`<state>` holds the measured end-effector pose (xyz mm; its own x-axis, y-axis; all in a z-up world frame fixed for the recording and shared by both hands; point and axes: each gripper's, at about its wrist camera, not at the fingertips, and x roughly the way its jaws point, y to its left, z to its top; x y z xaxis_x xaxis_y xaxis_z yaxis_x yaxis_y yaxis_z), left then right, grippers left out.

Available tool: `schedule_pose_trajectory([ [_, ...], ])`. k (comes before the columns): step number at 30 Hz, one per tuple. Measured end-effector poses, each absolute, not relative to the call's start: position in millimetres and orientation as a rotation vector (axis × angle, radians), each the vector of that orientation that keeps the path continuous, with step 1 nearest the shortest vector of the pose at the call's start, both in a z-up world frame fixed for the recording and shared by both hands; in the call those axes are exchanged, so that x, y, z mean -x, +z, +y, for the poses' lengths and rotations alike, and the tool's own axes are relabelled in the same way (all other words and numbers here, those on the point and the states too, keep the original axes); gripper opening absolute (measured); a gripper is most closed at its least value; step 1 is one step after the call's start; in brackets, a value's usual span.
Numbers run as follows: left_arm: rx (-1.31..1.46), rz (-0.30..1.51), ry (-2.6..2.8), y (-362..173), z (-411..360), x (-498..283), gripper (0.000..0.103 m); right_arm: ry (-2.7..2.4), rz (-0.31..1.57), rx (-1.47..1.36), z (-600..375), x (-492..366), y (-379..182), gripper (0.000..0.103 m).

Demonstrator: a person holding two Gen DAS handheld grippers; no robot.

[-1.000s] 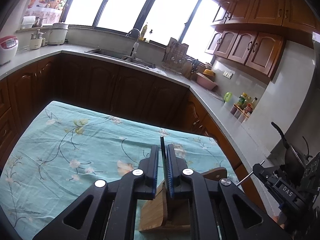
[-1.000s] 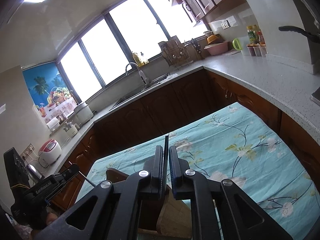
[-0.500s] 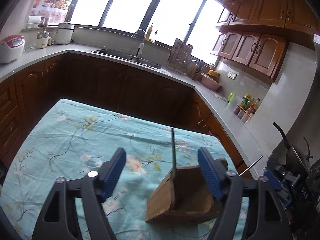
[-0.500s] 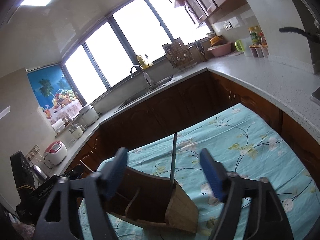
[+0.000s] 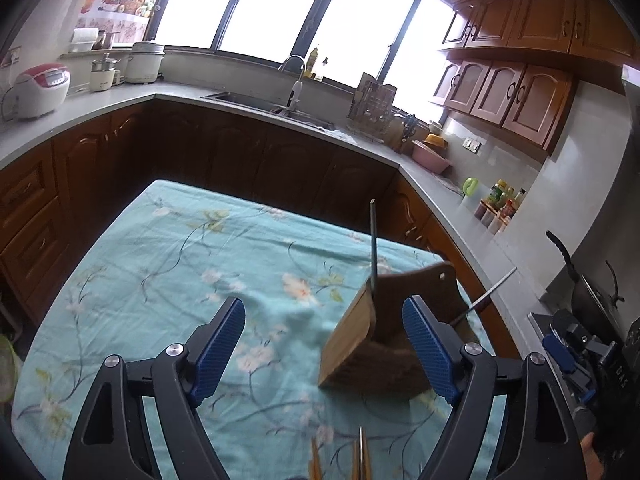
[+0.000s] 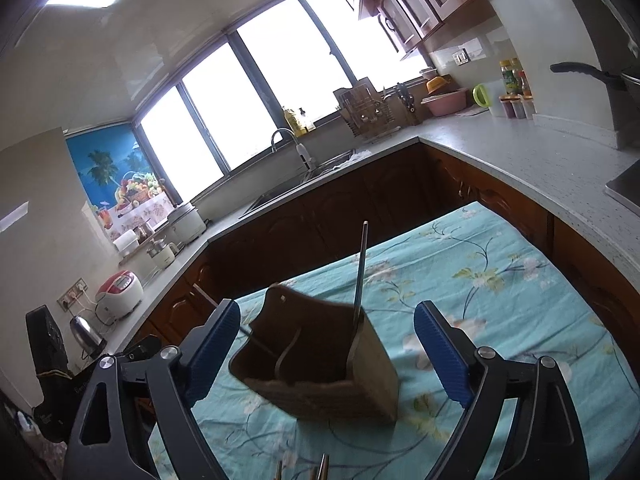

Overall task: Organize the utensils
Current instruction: 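Withdraw both open tools from the holder back over the utensils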

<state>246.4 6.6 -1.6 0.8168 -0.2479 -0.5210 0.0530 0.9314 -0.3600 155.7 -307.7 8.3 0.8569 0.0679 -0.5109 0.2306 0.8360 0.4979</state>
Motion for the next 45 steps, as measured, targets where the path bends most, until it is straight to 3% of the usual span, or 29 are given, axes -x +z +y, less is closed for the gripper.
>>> schedule_pose_trajectory([
  [26,0.33,0.684,-0.148,-9.9,33.8,-132.8,0.085,-0.089,0.648,-0.549,-266.2,-56.5,-3.1,0.092],
  [45,0.313,0.786,-0.127,-34.6,33.2,-124.0,0.085,-0.104,0.753,-0.532,-252.3,-33.7,-36.4,0.092],
])
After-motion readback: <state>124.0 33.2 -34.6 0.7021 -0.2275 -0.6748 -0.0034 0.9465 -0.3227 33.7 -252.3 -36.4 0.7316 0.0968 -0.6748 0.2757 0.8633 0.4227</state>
